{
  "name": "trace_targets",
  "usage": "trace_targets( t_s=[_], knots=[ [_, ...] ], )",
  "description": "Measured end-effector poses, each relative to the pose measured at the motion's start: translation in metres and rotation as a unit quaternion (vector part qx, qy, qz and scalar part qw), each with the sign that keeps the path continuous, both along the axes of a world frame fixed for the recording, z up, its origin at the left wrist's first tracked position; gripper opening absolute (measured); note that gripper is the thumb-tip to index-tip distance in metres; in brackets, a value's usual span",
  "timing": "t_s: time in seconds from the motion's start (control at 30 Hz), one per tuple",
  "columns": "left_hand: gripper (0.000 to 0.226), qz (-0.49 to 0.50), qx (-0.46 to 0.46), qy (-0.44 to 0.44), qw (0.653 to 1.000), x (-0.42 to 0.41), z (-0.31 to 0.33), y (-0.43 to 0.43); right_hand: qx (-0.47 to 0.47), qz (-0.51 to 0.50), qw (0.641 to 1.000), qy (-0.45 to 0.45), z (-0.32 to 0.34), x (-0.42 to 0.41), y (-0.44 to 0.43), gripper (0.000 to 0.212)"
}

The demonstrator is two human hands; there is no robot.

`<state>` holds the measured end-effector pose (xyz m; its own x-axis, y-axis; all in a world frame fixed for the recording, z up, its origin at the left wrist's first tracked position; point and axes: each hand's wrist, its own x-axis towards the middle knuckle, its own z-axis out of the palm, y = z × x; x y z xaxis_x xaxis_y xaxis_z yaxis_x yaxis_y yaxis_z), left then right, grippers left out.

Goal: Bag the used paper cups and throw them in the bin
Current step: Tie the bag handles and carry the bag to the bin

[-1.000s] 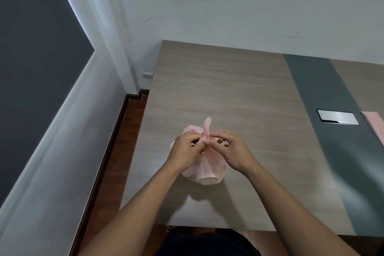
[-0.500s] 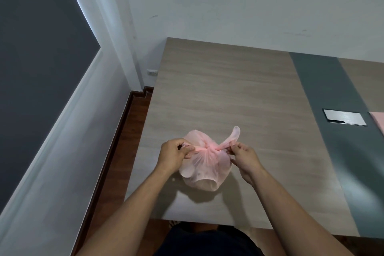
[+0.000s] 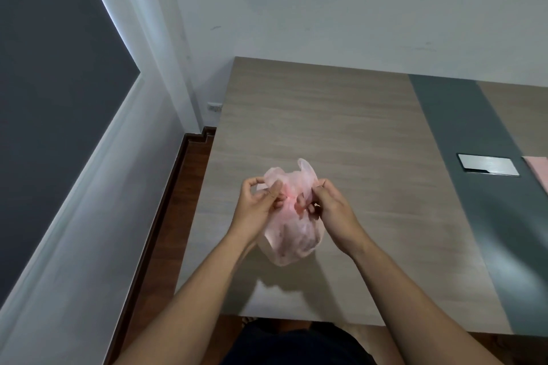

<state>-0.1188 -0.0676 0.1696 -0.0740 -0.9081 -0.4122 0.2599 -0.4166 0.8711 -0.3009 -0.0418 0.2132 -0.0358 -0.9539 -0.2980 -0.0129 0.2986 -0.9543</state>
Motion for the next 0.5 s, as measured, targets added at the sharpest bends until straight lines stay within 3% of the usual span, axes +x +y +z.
trace_targets(
  t_s=[0.07, 0.17, 0.3, 0.43, 0.5],
  knots=[
    [0.069, 0.013, 0.046, 0.045, 0.998, -0.007, 0.001, 0.0, 0.01, -0.016, 0.999, -0.034, -0.004, 0.0, -0.002, 0.025],
    [0.043, -0.016, 0.067, 0.047, 0.997, -0.014, 0.002, 0.003, 0.024, 0.009, 0.998, -0.054, -0.005, -0.001, 0.002, 0.025],
    [0.01, -0.062, 0.048, -0.096, 0.992, -0.015, -0.001, 0.009, 0.033, 0.065, 0.997, 0.0, -0.003, -0.004, 0.007, 0.036],
    [0.014, -0.071, -0.027, -0.198, 0.977, -0.013, 0.008, 0.012, 0.015, 0.073, 0.996, 0.05, -0.005, -0.01, 0.011, 0.024],
    [0.018, -0.086, -0.058, -0.24, 0.965, -0.015, 0.01, 0.014, 0.019, 0.06, 0.997, 0.049, -0.006, -0.011, 0.01, 0.029]
  ],
)
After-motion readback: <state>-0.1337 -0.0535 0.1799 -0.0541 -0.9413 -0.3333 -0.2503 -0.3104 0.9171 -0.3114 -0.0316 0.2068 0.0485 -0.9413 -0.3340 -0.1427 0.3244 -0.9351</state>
